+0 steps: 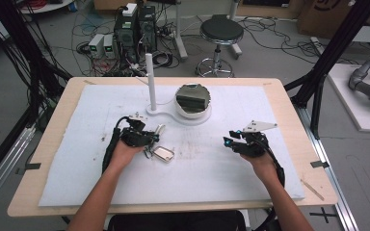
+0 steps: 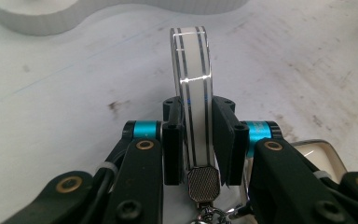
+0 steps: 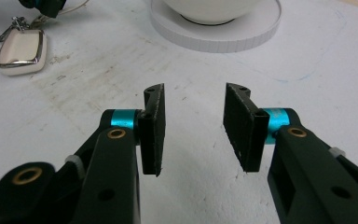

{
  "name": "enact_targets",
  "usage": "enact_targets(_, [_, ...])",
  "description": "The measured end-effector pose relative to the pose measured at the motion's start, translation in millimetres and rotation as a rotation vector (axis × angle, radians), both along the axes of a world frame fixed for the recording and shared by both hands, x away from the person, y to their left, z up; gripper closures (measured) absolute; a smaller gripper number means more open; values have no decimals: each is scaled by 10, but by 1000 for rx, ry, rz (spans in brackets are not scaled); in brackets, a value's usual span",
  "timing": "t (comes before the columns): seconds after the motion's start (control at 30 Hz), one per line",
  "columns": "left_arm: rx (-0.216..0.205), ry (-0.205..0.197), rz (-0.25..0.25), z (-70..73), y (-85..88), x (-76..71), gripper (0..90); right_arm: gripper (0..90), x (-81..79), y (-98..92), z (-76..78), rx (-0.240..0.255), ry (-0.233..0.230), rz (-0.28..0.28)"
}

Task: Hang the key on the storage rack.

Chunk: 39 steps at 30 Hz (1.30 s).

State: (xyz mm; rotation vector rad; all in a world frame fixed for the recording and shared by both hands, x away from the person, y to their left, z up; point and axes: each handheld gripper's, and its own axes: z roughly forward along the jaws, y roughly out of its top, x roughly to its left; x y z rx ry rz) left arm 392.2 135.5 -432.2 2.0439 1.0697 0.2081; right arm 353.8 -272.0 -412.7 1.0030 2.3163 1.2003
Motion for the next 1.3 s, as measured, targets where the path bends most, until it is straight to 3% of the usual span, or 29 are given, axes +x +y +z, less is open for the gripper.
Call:
enact_targets(0.1, [49,-16,22,9,51,16,743,602,-2,10,-5,-2,4,1])
enact_targets(0.17, [56,-22,32,6,48,20,742,602,-1,12,-7,-3,2,4])
enact_targets(0.2, [89,-29,41,-13,25,26,728,602,4,19,-11,-4,1,5])
enact_targets(0.27, [112,-34,52,-27,11,30,712,602,6,20,-12,-4,1,5])
enact_targets(0.33, [124,-31,71,-48,-2,34,606,602,-2,24,-8,-1,5,5])
enact_targets(0.37, [135,-31,105,-46,-22,30,520,602,-4,22,-8,-1,3,5])
enact_targets(0.47, [149,-39,111,-49,-34,16,461,602,0,15,-10,-1,3,7])
enact_targets(0.5, [135,-56,142,-80,-36,-11,452,602,-1,16,-10,0,2,5])
enact_targets(0.57, [138,-80,155,-102,-47,-31,478,602,-3,19,-9,3,2,5])
enact_targets(0.6, [156,-112,168,-120,-79,-61,492,602,-3,24,-9,-1,3,7])
enact_targets(0.67, [152,-113,174,-122,-74,-61,571,602,1,31,-9,0,0,8])
enact_targets(0.7, [148,-121,186,-123,-60,-62,571,602,1,31,-9,0,0,8])
enact_targets(0.77, [113,-129,195,-145,-40,-72,699,602,0,39,-3,1,-2,10])
enact_targets(0.83, [112,-132,187,-148,-23,-75,724,602,0,42,2,0,-7,14])
enact_targets(0.87, [92,-123,193,-150,-7,-68,744,602,3,37,2,1,-6,11])
enact_targets(0.97, [71,-110,196,-145,9,-65,746,602,4,25,5,5,-5,7])
enact_targets(1.03, [30,-99,186,-140,22,-71,747,603,1,7,13,11,-12,2])
enact_targets(1.07, [1,-111,168,-115,36,-93,747,604,-4,-19,23,14,-14,-3])
enact_targets(1.1, [1,-111,168,-115,36,-93,747,604,-4,-19,23,14,-14,-3])
enact_targets(1.13, [-40,-136,157,-65,59,-118,747,604,-6,-43,33,19,-21,-11])
enact_targets(1.17, [-40,-136,157,-65,59,-118,748,604,-9,-58,41,24,-22,-16])
enact_targets(1.2, [-88,-153,146,1,91,-146,748,604,-11,-70,47,27,-23,-18])
enact_targets(1.3, [-121,-170,137,73,126,-170,748,605,-11,-91,61,32,-32,-26])
